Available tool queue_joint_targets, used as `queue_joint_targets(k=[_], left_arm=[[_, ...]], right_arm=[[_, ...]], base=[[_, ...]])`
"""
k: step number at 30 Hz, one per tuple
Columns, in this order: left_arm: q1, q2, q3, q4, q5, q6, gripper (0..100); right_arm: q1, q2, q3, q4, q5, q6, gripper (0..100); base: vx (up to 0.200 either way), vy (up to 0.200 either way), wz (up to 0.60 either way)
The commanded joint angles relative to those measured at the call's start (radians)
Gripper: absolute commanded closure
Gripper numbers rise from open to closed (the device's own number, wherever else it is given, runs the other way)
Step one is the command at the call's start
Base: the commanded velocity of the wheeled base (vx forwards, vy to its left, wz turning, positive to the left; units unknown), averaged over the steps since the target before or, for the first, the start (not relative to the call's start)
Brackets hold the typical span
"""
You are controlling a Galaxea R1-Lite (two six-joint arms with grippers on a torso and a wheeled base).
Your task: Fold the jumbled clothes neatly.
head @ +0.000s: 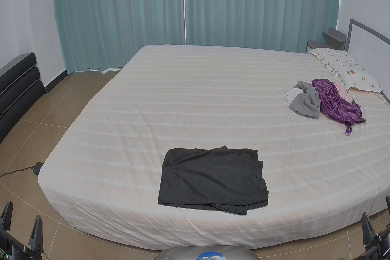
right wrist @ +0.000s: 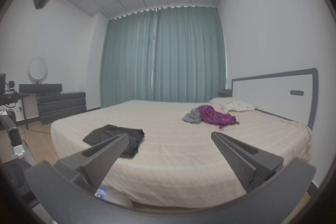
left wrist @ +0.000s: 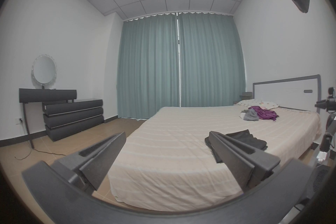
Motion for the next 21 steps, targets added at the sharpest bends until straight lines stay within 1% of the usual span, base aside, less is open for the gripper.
queue_joint_targets(k=[1, 3, 5, 9, 11, 12, 13, 14, 16, 17, 18, 21], left_arm=[[-0.001, -0.009, 0.019, 0.002, -0.038, -0.023, 0], [-0.001, -0.009, 0.019, 0.006, -0.042, -0.045, 0], [0.000, -0.009, 0.017, 0.008, -0.067, -0.060, 0], [0.000, -0.009, 0.019, 0.008, -0.059, -0.040, 0], [0.000, -0.009, 0.017, 0.011, 0.041, -0.028, 0], [-0.001, -0.009, 0.017, 0.012, 0.064, -0.025, 0], [-0.001, -0.009, 0.017, 0.014, 0.056, -0.023, 0], [0.000, -0.009, 0.017, 0.014, 0.027, -0.026, 0], [-0.001, -0.007, 0.019, 0.065, -0.048, -0.031, 0], [-0.001, -0.007, 0.019, 0.065, -0.048, -0.031, 0], [-0.006, 0.002, 0.014, 0.088, -0.071, -0.038, 0], [-0.001, -0.009, 0.019, 0.066, -0.059, -0.006, 0]], right_arm=[[-0.003, -0.010, 0.010, 0.021, -0.026, 0.021, 0], [-0.002, -0.010, 0.015, 0.008, -0.026, 0.027, 0], [-0.002, -0.010, 0.016, 0.003, -0.028, 0.024, 0], [0.000, -0.011, 0.018, -0.003, -0.031, 0.030, 0], [-0.002, -0.011, 0.018, -0.002, -0.028, 0.022, 0], [0.000, -0.011, 0.018, -0.002, -0.028, 0.024, 0], [0.000, -0.011, 0.018, -0.002, -0.028, 0.024, 0], [-0.002, -0.010, 0.018, -0.002, -0.028, 0.024, 0], [0.000, -0.011, 0.018, -0.002, -0.028, 0.025, 0], [0.000, -0.011, 0.018, -0.002, -0.028, 0.025, 0], [0.000, -0.011, 0.018, -0.002, -0.028, 0.024, 0], [0.000, -0.011, 0.018, -0.002, -0.028, 0.022, 0]], base=[[0.000, 0.000, 0.00], [0.000, 0.000, 0.00], [0.000, 0.000, 0.00], [0.000, 0.000, 0.00], [0.000, 0.000, 0.00], [0.000, 0.000, 0.00], [0.000, 0.000, 0.00], [0.000, 0.000, 0.00], [0.000, 0.000, 0.00], [0.000, 0.000, 0.00], [0.000, 0.000, 0.00], [0.000, 0.000, 0.00]])
